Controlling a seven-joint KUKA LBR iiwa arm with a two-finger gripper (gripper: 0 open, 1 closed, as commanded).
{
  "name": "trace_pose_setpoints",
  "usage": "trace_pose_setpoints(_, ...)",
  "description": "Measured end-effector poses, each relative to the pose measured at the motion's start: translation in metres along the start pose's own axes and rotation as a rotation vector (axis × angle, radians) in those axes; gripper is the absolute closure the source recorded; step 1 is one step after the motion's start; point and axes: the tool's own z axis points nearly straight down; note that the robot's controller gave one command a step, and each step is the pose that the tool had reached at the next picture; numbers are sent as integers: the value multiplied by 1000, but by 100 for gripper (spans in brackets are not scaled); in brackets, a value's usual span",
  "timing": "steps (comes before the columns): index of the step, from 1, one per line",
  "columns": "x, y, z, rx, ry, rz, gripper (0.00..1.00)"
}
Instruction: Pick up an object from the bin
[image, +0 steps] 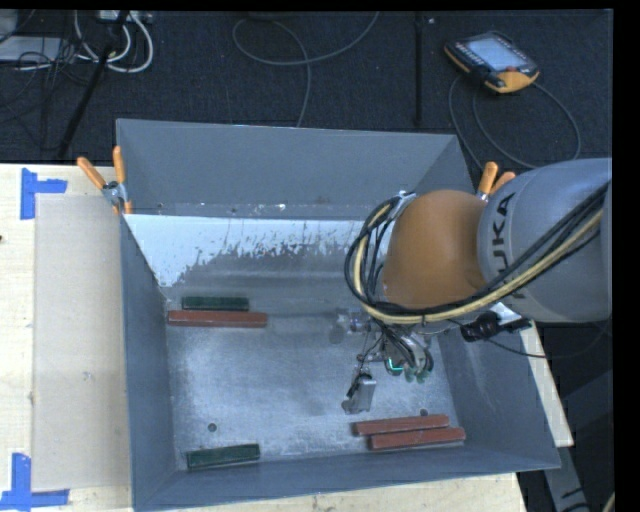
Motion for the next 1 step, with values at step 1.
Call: trace_pose_setpoints(1, -2, 0, -4, 0, -7, 1, 0)
